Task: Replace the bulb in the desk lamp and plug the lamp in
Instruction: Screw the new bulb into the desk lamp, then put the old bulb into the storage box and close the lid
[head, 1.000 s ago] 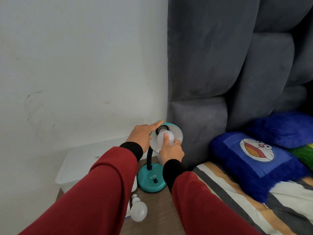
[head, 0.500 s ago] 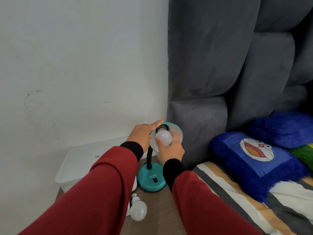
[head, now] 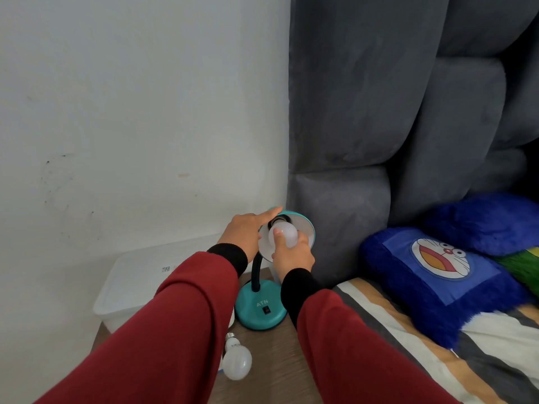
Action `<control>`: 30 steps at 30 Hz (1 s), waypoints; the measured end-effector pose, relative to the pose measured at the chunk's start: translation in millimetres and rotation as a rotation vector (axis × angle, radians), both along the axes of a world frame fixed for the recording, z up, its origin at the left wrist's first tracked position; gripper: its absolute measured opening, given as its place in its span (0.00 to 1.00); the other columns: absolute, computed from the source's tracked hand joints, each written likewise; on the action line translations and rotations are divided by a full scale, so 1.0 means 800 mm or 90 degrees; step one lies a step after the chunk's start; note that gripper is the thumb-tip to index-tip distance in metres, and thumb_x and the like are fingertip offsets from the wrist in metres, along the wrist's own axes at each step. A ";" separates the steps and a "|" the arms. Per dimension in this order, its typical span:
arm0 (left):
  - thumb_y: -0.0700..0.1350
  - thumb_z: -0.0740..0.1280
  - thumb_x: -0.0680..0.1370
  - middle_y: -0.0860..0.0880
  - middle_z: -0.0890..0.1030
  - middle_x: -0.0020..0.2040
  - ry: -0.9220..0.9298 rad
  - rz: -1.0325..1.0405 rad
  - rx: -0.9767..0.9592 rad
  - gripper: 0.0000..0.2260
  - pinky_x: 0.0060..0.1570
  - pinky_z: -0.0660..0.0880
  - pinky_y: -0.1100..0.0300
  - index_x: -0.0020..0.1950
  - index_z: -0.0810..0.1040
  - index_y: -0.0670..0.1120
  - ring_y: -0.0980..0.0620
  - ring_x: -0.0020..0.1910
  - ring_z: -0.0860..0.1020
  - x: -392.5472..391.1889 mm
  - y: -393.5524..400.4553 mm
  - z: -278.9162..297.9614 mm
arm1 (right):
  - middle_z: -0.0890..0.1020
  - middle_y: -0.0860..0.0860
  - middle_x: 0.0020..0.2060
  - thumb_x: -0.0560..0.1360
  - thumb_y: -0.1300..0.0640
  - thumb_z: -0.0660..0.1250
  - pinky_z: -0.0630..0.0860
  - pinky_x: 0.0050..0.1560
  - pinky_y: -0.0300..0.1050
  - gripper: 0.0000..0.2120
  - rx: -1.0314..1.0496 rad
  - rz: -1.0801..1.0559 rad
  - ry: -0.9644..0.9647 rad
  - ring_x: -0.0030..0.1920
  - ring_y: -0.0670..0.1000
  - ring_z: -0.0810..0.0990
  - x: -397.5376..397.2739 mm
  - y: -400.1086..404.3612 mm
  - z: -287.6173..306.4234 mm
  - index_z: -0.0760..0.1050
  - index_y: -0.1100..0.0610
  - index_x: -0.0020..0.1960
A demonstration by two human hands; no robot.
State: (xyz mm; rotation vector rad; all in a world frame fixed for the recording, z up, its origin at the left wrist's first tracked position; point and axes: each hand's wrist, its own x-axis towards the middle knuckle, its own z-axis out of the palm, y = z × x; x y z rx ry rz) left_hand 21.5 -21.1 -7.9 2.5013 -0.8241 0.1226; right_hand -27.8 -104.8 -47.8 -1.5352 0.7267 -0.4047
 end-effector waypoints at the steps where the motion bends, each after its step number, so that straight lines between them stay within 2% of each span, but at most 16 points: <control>1: 0.31 0.53 0.79 0.50 0.71 0.49 -0.002 -0.001 0.000 0.31 0.53 0.67 0.68 0.74 0.60 0.62 0.53 0.48 0.74 -0.001 0.000 0.000 | 0.74 0.61 0.63 0.75 0.42 0.63 0.77 0.59 0.50 0.29 0.016 -0.003 -0.004 0.57 0.61 0.79 0.001 0.001 0.000 0.62 0.52 0.71; 4: 0.31 0.53 0.79 0.46 0.74 0.51 -0.010 -0.002 0.006 0.31 0.58 0.71 0.62 0.74 0.60 0.62 0.50 0.50 0.76 -0.003 0.000 0.001 | 0.75 0.60 0.62 0.75 0.42 0.62 0.76 0.57 0.47 0.29 0.019 0.014 0.012 0.58 0.61 0.79 0.001 -0.001 0.001 0.63 0.55 0.71; 6: 0.31 0.54 0.79 0.45 0.75 0.52 -0.018 0.006 0.025 0.32 0.60 0.72 0.59 0.74 0.59 0.61 0.47 0.54 0.76 -0.003 0.002 0.003 | 0.76 0.60 0.61 0.76 0.42 0.62 0.71 0.52 0.42 0.29 -0.029 0.051 0.046 0.60 0.59 0.78 -0.002 -0.007 0.002 0.64 0.58 0.70; 8: 0.31 0.57 0.78 0.44 0.75 0.54 -0.008 0.015 0.039 0.33 0.59 0.71 0.60 0.75 0.56 0.61 0.46 0.56 0.75 -0.004 0.003 0.003 | 0.75 0.60 0.63 0.75 0.46 0.64 0.71 0.51 0.42 0.29 -0.092 0.085 0.087 0.62 0.59 0.75 -0.007 -0.012 0.007 0.63 0.60 0.70; 11: 0.37 0.62 0.79 0.42 0.74 0.59 0.035 0.037 0.061 0.33 0.61 0.70 0.58 0.77 0.50 0.58 0.45 0.60 0.74 -0.011 0.007 0.003 | 0.71 0.61 0.66 0.75 0.52 0.67 0.71 0.60 0.45 0.30 -0.240 0.119 0.164 0.66 0.59 0.72 -0.012 -0.014 0.018 0.59 0.63 0.71; 13: 0.41 0.63 0.79 0.42 0.73 0.63 0.042 0.062 0.102 0.33 0.63 0.69 0.57 0.78 0.48 0.54 0.44 0.63 0.72 -0.017 0.013 0.000 | 0.68 0.61 0.67 0.74 0.55 0.66 0.70 0.63 0.46 0.30 -0.320 0.135 0.204 0.66 0.60 0.71 -0.016 -0.015 0.028 0.59 0.64 0.71; 16: 0.44 0.63 0.79 0.41 0.69 0.69 0.059 0.112 0.193 0.29 0.65 0.69 0.55 0.77 0.54 0.50 0.44 0.68 0.70 -0.026 0.026 0.002 | 0.68 0.61 0.66 0.73 0.55 0.66 0.72 0.62 0.49 0.26 -0.402 0.157 0.268 0.64 0.60 0.72 -0.025 -0.017 0.038 0.64 0.63 0.68; 21: 0.44 0.64 0.78 0.43 0.72 0.67 0.056 0.199 0.339 0.19 0.59 0.74 0.56 0.69 0.71 0.44 0.45 0.62 0.76 -0.036 0.054 0.009 | 0.74 0.60 0.63 0.72 0.54 0.66 0.75 0.61 0.50 0.23 -0.508 0.228 0.361 0.62 0.60 0.75 -0.043 -0.014 0.049 0.70 0.62 0.65; 27: 0.43 0.65 0.77 0.44 0.78 0.60 0.073 0.260 0.391 0.14 0.49 0.76 0.59 0.61 0.77 0.41 0.46 0.57 0.79 -0.047 0.104 0.018 | 0.77 0.58 0.60 0.75 0.57 0.64 0.75 0.56 0.47 0.20 -0.600 0.297 0.395 0.59 0.58 0.77 -0.058 0.004 0.066 0.70 0.62 0.65; 30: 0.44 0.65 0.77 0.44 0.79 0.59 0.080 0.297 0.404 0.13 0.45 0.74 0.60 0.59 0.77 0.41 0.46 0.56 0.80 -0.052 0.138 0.024 | 0.76 0.58 0.62 0.75 0.56 0.65 0.75 0.58 0.48 0.21 -0.638 0.337 0.409 0.61 0.58 0.76 -0.057 0.018 0.074 0.69 0.62 0.66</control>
